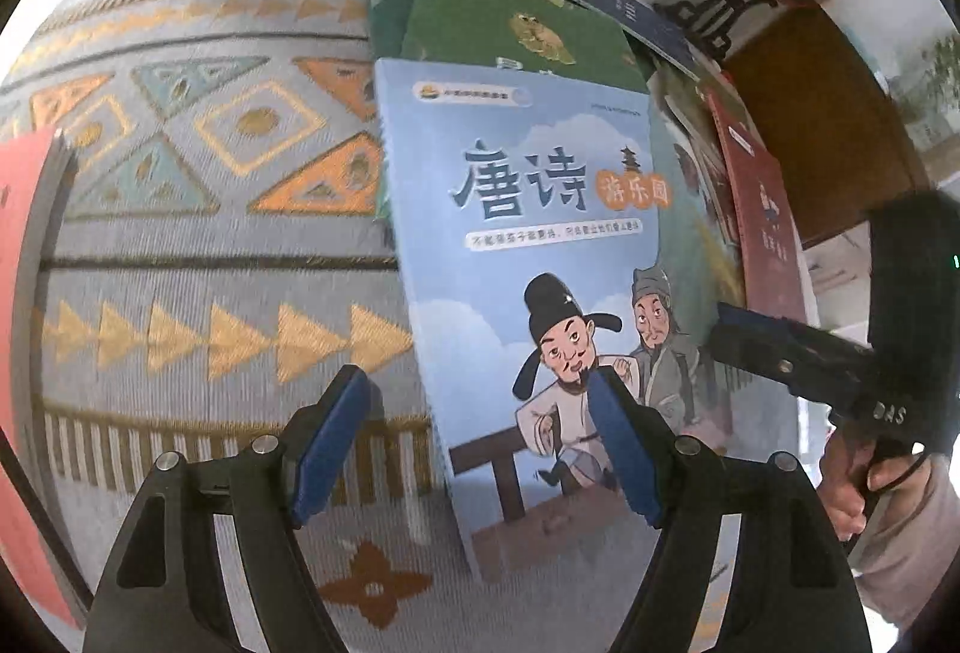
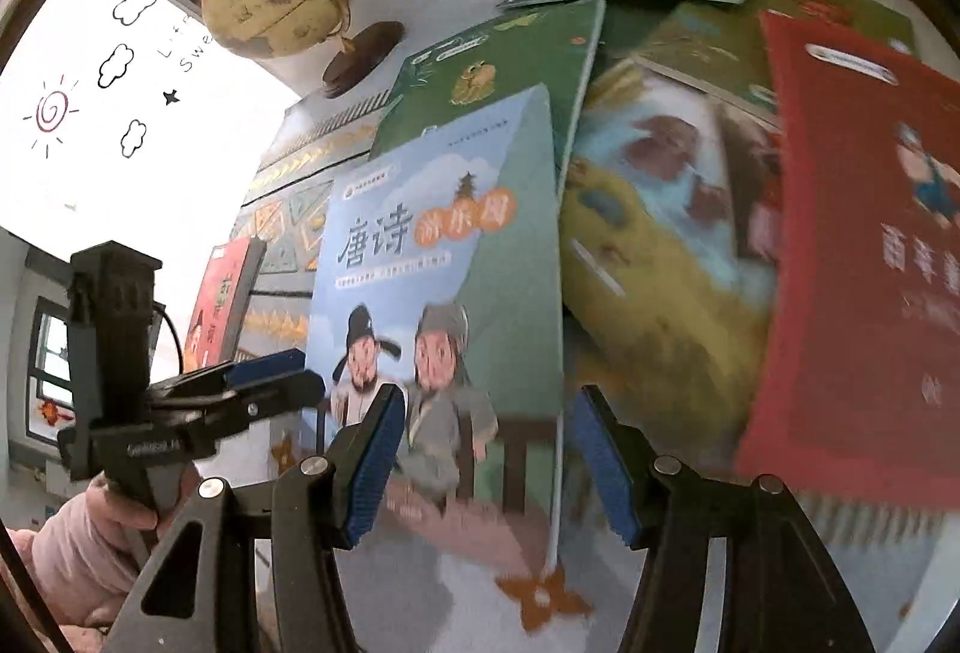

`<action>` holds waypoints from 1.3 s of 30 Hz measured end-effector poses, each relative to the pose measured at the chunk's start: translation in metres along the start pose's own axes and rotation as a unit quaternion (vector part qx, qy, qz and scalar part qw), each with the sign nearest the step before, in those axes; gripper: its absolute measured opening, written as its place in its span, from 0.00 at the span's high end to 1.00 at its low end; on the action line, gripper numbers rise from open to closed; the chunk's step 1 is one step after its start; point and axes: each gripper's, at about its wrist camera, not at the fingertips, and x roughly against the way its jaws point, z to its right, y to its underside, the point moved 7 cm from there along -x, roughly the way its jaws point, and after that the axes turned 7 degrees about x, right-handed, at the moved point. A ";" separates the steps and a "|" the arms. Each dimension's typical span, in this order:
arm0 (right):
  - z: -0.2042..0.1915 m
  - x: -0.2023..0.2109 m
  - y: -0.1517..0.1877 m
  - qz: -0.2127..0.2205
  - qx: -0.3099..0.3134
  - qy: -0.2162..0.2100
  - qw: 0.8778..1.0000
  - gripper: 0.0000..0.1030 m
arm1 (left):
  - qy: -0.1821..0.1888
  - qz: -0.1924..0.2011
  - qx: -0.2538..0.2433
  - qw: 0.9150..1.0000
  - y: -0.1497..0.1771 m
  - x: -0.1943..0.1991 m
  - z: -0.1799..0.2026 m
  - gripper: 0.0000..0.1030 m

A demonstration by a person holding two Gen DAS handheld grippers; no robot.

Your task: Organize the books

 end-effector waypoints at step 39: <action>0.027 0.007 0.012 0.033 -0.099 -0.026 0.994 0.83 | 0.068 0.013 0.072 0.995 -0.023 0.005 -0.011 0.79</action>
